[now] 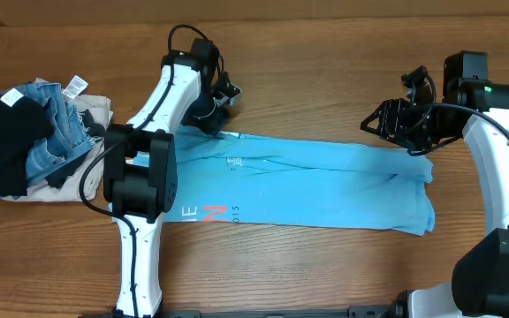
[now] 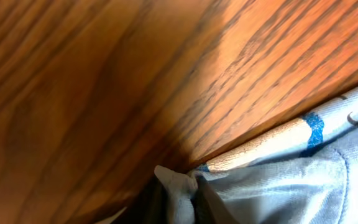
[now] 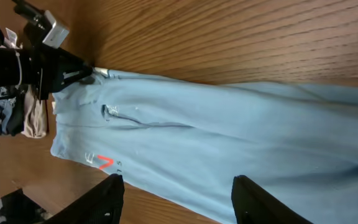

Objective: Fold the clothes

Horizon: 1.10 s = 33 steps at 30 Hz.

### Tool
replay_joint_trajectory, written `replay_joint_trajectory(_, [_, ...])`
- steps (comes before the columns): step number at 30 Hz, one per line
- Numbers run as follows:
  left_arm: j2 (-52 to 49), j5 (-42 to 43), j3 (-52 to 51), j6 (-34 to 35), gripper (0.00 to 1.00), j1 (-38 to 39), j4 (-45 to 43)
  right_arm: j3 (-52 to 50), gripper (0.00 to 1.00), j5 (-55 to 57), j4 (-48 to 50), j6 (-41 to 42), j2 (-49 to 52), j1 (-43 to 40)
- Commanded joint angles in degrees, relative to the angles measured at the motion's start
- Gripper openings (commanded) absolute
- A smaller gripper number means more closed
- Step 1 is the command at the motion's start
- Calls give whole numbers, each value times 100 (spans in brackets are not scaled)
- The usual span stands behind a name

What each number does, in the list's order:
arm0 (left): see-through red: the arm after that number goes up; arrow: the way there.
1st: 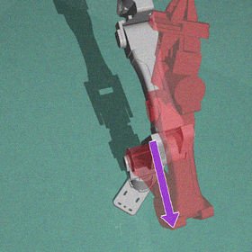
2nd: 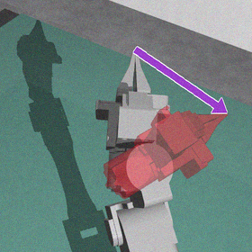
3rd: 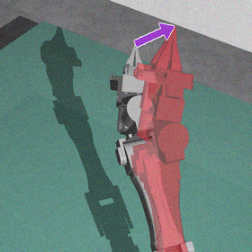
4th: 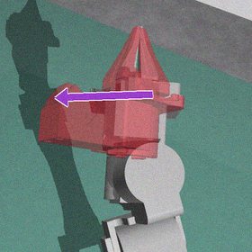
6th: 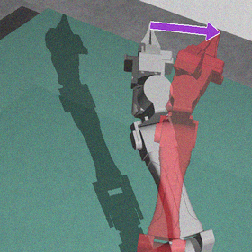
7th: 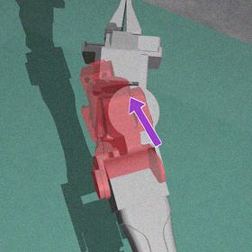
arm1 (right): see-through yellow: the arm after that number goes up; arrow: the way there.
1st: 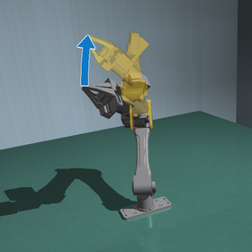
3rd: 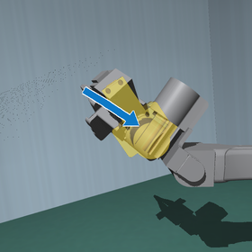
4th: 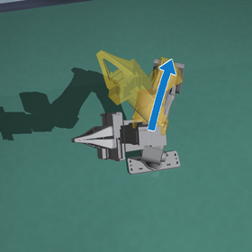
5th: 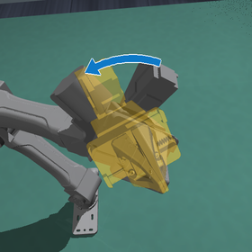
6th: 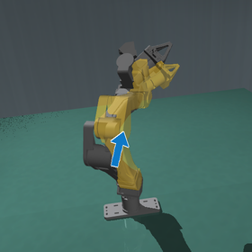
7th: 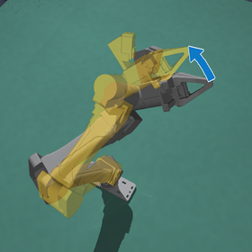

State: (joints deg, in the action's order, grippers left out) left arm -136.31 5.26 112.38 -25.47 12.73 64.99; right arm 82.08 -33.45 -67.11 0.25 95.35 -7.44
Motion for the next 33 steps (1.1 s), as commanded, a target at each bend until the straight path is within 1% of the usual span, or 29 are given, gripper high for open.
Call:
replay_joint_trajectory(1, [-81, -339, 570, 129, 20, -33, 201, 42, 59, 48, 11, -7, -74, 33])
replay_joint_trajectory(6, [-81, -424, 957, 131, 24, -33, 509, 42, 59, 48, 7, -7, -74, 33])
replay_joint_trajectory(14, [-81, -459, 977, 195, 23, -37, 881, 42, 59, 48, -9, -9, -74, 31])
replay_joint_trajectory(16, [-81, -411, 977, 201, 25, -35, 951, 42, 59, 46, -13, -7, -74, 33])
replay_joint_trajectory(21, [-81, -369, 977, 238, 25, -35, 957, 42, 59, 44, -15, -7, -74, 33])
replay_joint_trajectory(22, [-81, -358, 977, 238, 28, -35, 957, 42, 59, 44, -15, -7, -74, 33])
replay_joint_trajectory(23, [-81, -308, 977, 236, 35, -35, 953, 42, 59, 44, -15, -7, -74, 33])
replay_joint_trajectory(24, [-81, -240, 977, 236, 38, -35, 942, 42, 59, 44, -15, -7, -74, 33])
replay_joint_trajectory(26, [-81, -216, 977, 236, 38, -35, 920, 42, 59, 42, -17, -7, -74, 31])
replay_joint_trajectory(28, [-81, -221, 977, 236, 27, -35, 922, 42, 59, 44, -35, -7, -74, 31])
replay_joint_trajectory(30, [-81, -221, 977, 234, 11, -35, 935, 42, 59, 44, -44, -9, -74, 31])
replay_joint_trajectory(31, [-81, -221, 977, 236, 10, -37, 933, 42, 59, 44, -50, -7, -74, 31])
replay_joint_trajectory(32, [-81, -223, 977, 234, 11, -37, 920, 42, 58, 44, -55, -7, -74, 31])
replay_joint_trajectory(33, [-83, -221, 977, 238, 40, -37, 885, 42, 58, 44, -55, -7, -74, 31])
